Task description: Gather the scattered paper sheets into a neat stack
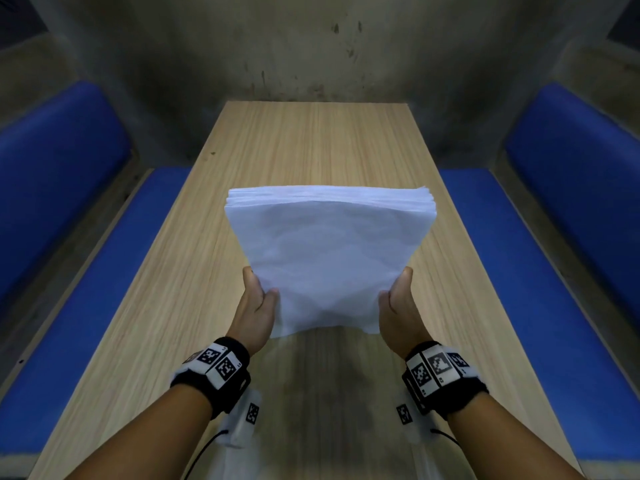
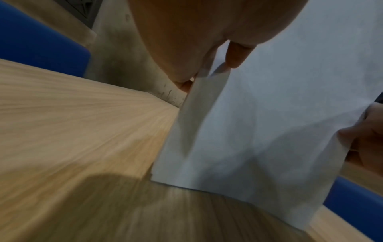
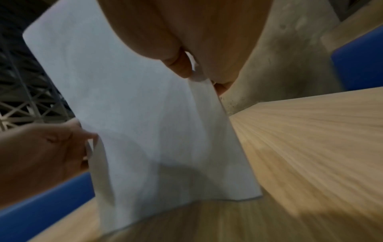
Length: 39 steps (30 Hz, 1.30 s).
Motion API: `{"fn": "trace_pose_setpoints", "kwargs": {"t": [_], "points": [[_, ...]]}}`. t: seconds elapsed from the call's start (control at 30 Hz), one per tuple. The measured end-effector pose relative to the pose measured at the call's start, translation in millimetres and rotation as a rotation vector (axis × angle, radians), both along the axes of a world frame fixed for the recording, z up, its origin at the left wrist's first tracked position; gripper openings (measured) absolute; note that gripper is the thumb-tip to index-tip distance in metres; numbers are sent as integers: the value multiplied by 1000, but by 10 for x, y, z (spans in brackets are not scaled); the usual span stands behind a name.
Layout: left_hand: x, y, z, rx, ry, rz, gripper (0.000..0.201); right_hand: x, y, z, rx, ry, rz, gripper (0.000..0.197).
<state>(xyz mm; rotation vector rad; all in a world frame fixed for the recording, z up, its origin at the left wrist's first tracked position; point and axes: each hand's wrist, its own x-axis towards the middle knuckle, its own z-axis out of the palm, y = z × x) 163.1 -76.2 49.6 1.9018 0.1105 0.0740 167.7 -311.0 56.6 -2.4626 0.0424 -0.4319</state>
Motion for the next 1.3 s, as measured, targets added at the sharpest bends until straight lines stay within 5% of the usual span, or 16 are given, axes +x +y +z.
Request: {"fn": "trace_pose_setpoints", "kwargs": {"t": [0.07, 0.17, 0.33, 0.47, 0.57, 0.63, 0.83, 0.97, 1.03, 1.13, 1.2, 1.3], "points": [[77, 77, -111, 155, -31, 1, 35, -32, -23, 11, -93, 21, 37, 20], [227, 49, -95, 204, -14, -33, 49, 24, -133, 84, 153, 132, 187, 12], [394, -340, 147, 62, 196, -130, 29, 271, -596, 152, 197, 455, 271, 18], [551, -638, -193, 111, 407, -168, 28, 457, -975, 22, 145, 701, 212, 23], [592, -914, -343, 171, 493, -196, 7, 508, -1184, -166, 83, 788, 116, 26], [571, -1075, -400, 206, 511, -177, 27, 542, -1267, -301, 35, 806, 70, 28], [612, -1186, -683, 363, 492, -107, 27, 578, -1337, -613, -43, 786, 41, 41], [631, -1176, -763, 443, 438, -76, 19, 563, -1326, -708, -78, 764, -6, 30], [623, -1171, -786, 463, 411, -81, 40, 565, -1301, -722, -91, 755, -19, 17], [597, -1157, -795, 641, 277, -148, 76, 533, -1297, -753, -122, 655, 11, 62], [568, -1170, -767, 878, 185, -269, 70, 516, -1287, -736, -291, 619, 91, 71], [540, -1169, -769, 997, 197, -429, 54, 492, -1281, -718, -455, 673, 184, 56]]}}
